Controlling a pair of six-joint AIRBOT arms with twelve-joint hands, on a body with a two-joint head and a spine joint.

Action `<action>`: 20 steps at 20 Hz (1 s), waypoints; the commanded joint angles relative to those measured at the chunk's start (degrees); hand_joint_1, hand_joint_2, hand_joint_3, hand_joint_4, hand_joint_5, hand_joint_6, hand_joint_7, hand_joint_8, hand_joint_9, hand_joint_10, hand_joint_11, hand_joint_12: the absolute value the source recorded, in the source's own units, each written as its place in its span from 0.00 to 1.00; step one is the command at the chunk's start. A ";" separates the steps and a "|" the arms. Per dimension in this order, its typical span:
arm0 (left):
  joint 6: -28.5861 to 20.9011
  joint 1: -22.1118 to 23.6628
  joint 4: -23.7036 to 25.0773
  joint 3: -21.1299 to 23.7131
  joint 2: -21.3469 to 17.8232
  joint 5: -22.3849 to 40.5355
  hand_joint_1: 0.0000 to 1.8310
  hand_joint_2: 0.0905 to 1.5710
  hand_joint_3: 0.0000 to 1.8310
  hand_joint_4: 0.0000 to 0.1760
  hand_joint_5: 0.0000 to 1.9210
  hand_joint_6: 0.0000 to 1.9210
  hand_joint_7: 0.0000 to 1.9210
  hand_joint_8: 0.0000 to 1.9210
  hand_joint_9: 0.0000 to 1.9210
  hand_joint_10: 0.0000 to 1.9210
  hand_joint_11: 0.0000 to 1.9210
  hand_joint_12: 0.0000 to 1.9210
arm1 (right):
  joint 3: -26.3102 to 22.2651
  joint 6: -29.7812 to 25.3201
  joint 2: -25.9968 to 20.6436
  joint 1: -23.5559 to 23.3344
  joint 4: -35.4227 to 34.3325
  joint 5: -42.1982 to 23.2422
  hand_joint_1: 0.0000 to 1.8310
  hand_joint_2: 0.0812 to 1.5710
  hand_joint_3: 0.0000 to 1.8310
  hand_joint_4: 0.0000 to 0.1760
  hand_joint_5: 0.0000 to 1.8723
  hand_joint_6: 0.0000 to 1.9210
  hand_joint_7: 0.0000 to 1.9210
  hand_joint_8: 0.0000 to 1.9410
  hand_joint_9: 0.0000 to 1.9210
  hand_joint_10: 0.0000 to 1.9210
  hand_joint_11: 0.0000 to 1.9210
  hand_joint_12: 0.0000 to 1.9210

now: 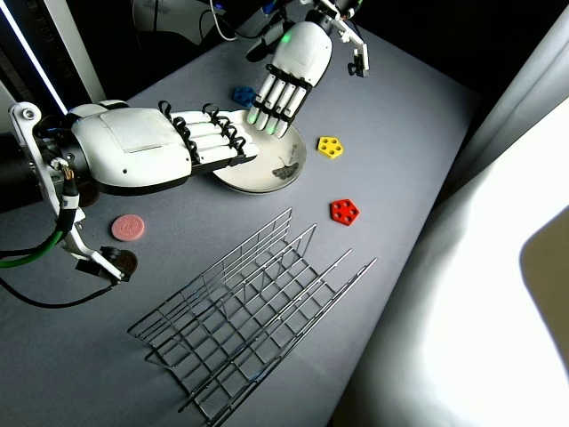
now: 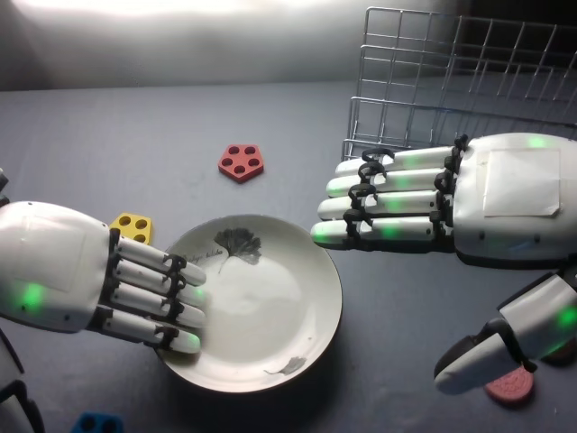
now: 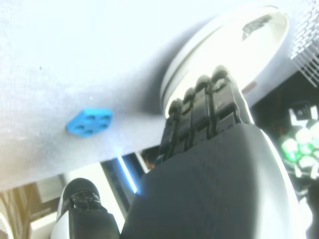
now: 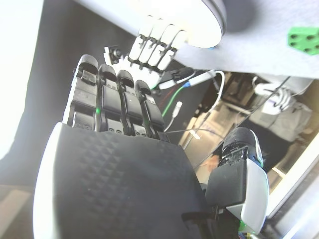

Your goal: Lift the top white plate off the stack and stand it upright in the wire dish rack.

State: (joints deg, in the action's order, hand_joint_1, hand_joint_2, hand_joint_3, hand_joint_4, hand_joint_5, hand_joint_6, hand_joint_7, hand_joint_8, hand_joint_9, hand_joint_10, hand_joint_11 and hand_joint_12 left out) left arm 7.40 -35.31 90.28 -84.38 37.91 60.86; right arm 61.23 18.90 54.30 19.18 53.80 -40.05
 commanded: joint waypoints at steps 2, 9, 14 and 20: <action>-0.12 0.81 -2.98 -0.20 0.35 1.80 0.01 0.52 0.00 0.00 0.00 0.00 0.00 0.00 0.00 0.00 0.00 0.00 | 0.18 0.30 -0.33 -0.06 -2.98 -5.75 0.00 0.56 0.00 0.00 0.00 0.00 0.00 0.00 0.00 0.00 0.01 0.00; -0.11 0.40 -0.50 -1.32 1.51 -0.73 0.00 0.52 0.00 0.00 0.00 0.00 0.00 0.00 0.00 0.00 0.00 0.00 | 0.35 2.16 -0.27 0.07 -2.97 -7.16 0.00 0.57 0.00 0.00 0.00 0.00 0.00 0.00 0.00 0.00 0.00 0.00; -0.09 0.30 -0.16 -1.35 1.70 -1.10 0.00 0.52 0.00 0.00 0.00 0.00 0.00 0.00 0.00 0.00 0.00 0.00 | 0.84 4.92 0.08 0.50 -2.96 -7.89 0.00 0.57 0.00 0.00 0.00 0.00 0.00 0.00 0.00 0.00 0.00 0.00; -0.11 0.39 -2.26 -1.74 3.03 -2.86 0.00 0.52 0.00 0.00 0.00 0.00 0.00 0.00 0.00 0.00 0.00 0.00 | 1.25 8.52 0.63 0.81 -2.96 -7.89 0.01 0.56 0.00 0.00 0.00 0.00 0.00 0.00 0.00 0.00 0.01 0.00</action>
State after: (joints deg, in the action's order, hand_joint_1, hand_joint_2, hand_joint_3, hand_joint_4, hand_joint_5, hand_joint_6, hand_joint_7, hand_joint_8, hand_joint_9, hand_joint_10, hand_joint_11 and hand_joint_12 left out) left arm 7.27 -35.59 89.78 -86.50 40.58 58.17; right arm 62.48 27.27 55.31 20.21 53.78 -42.89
